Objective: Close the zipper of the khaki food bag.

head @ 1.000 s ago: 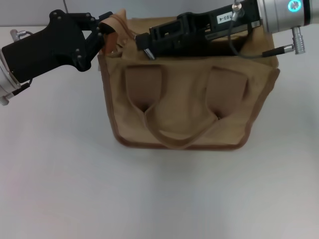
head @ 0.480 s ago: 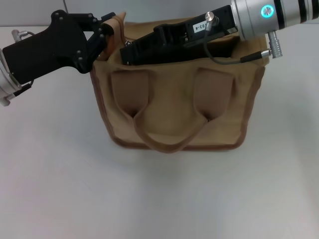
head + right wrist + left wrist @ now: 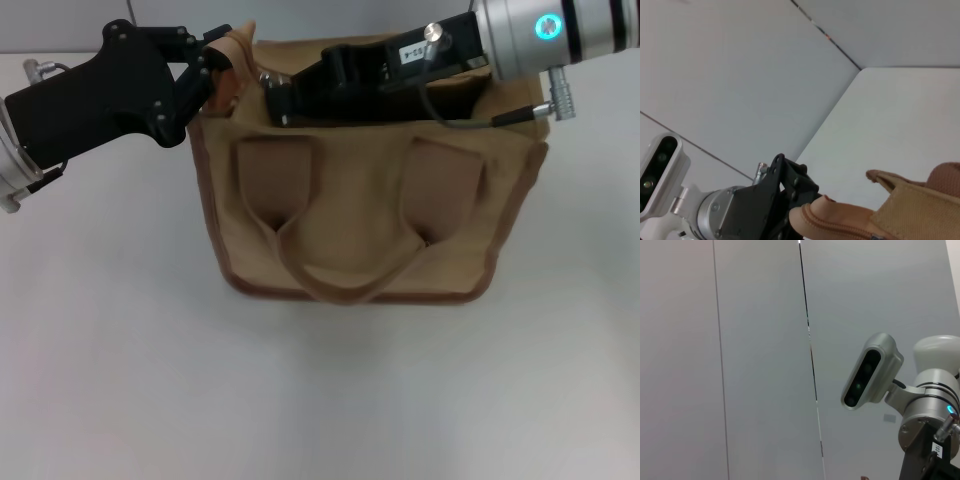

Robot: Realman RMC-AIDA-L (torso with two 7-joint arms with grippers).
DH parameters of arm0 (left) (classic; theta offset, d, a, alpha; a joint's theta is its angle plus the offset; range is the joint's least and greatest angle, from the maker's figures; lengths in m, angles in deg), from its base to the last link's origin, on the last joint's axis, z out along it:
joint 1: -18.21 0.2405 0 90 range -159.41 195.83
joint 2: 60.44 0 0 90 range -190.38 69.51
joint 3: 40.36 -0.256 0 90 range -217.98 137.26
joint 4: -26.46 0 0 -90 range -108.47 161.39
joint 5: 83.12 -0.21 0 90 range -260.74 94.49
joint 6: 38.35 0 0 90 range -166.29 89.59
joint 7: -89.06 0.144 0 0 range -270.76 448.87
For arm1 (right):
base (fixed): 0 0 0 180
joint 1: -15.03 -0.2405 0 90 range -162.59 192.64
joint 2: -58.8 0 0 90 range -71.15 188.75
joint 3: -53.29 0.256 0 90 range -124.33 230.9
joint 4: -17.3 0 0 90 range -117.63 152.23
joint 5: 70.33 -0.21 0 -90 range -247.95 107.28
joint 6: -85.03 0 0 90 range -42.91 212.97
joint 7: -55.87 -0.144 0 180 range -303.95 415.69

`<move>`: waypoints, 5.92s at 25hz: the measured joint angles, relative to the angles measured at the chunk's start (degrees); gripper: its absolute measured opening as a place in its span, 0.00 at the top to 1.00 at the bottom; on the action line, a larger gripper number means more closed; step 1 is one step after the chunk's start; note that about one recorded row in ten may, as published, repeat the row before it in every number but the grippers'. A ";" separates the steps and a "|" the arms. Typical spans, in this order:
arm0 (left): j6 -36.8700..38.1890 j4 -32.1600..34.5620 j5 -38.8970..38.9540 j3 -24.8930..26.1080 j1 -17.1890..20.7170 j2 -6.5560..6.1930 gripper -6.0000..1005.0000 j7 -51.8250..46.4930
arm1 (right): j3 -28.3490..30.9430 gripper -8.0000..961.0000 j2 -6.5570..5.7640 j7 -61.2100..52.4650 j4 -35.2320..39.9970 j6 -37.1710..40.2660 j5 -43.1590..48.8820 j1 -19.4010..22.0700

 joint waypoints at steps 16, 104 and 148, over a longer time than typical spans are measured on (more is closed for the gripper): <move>-0.02 0.00 0.47 0.11 0.08 0.00 0.98 -0.44 | 0.03 0.99 0.18 -5.39 10.84 0.05 4.82 5.95; 12.96 1.27 -11.49 -12.62 11.55 -1.50 0.20 -7.17 | 13.45 0.29 1.22 87.02 -22.34 18.05 1.44 25.33; 12.29 0.08 -13.55 -12.75 11.40 -0.76 0.20 -6.68 | 13.78 0.28 1.40 92.18 -25.75 14.29 1.16 25.27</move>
